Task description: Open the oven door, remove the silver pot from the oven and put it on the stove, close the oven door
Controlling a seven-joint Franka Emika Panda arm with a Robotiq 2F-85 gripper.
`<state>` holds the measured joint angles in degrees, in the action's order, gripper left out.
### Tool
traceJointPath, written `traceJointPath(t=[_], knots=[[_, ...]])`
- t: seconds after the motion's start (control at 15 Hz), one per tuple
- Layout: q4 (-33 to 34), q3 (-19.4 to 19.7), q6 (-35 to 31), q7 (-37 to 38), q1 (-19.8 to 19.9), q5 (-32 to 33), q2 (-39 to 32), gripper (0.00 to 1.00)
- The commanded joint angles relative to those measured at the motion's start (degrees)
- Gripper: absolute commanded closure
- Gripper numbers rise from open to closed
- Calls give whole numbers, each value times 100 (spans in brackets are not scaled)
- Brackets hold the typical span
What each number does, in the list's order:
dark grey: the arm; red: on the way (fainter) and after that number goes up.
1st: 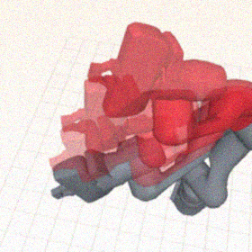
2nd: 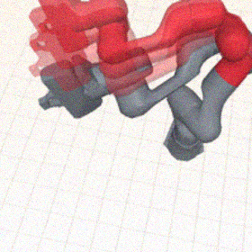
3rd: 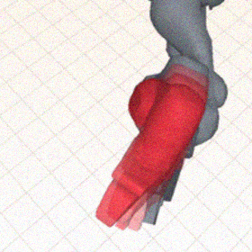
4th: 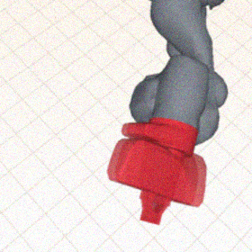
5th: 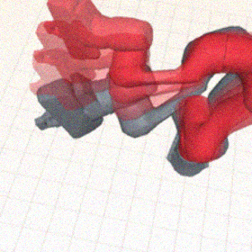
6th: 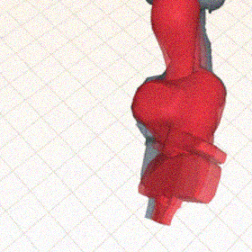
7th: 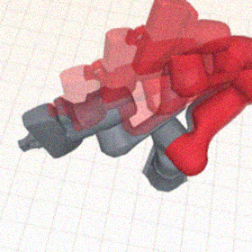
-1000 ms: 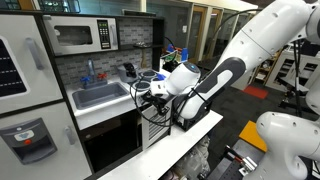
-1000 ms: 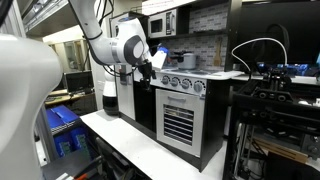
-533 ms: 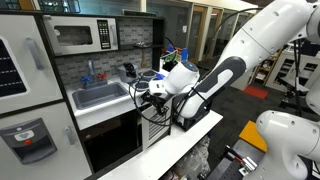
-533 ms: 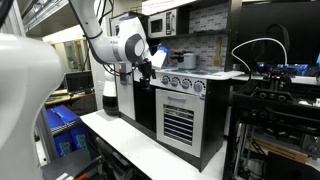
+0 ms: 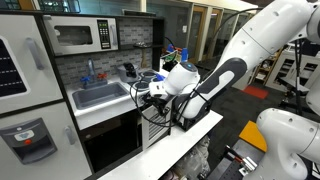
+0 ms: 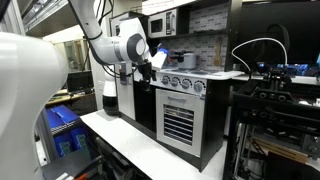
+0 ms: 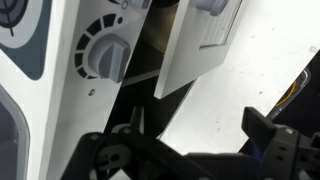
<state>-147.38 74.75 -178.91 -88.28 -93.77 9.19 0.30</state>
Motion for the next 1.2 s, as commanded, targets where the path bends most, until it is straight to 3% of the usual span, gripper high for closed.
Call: traceJointPath(t=[0.0, 0.2, 0.6, 0.67, 0.93, 1.0, 1.13], knots=[[107, -1074, 143, 494, 1135, 220, -302, 0], [22, -1875, 40, 624, 1954, 459, -78, 0], [27, -2021, 39, 662, 2110, 471, -137, 0], [45, -2224, 58, 701, 2305, 526, -136, 0], [151, -3915, 122, 1013, 3928, 814, -218, 0], [164, -3272, 95, 727, 3204, 465, -288, 0], [229, -3444, 59, 743, 3367, 456, -398, 0]])
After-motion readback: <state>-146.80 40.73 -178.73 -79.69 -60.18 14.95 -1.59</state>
